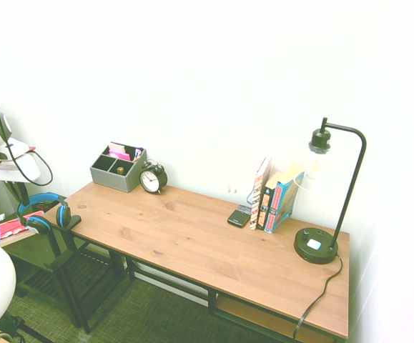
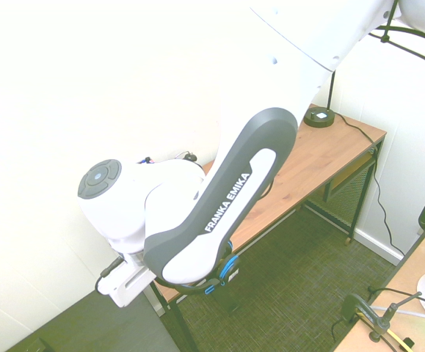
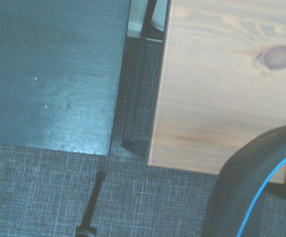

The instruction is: Hang the headphone

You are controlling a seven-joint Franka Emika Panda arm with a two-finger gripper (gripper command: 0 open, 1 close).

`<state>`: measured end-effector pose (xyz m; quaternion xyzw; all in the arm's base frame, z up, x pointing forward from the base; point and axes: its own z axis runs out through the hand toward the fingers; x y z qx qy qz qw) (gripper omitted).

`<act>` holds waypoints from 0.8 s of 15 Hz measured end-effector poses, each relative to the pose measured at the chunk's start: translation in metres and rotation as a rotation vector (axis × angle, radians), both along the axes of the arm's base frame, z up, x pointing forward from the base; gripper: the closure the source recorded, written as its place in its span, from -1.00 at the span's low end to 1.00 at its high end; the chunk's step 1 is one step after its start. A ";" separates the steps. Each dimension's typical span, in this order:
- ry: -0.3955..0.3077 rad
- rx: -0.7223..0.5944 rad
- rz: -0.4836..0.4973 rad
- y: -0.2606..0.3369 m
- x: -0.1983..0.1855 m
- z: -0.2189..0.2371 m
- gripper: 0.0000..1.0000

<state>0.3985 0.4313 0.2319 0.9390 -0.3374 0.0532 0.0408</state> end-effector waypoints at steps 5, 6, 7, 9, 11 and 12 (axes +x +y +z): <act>0.055 -0.036 0.013 -0.026 -0.033 -0.042 1.00; 0.060 -0.034 0.018 -0.028 -0.039 -0.046 1.00; 0.066 -0.035 0.026 -0.028 -0.045 -0.050 1.00; 0.077 -0.038 0.035 -0.026 -0.054 -0.057 1.00; 0.099 -0.051 0.033 -0.031 -0.059 -0.072 1.00; 0.111 -0.054 0.032 -0.034 -0.061 -0.083 1.00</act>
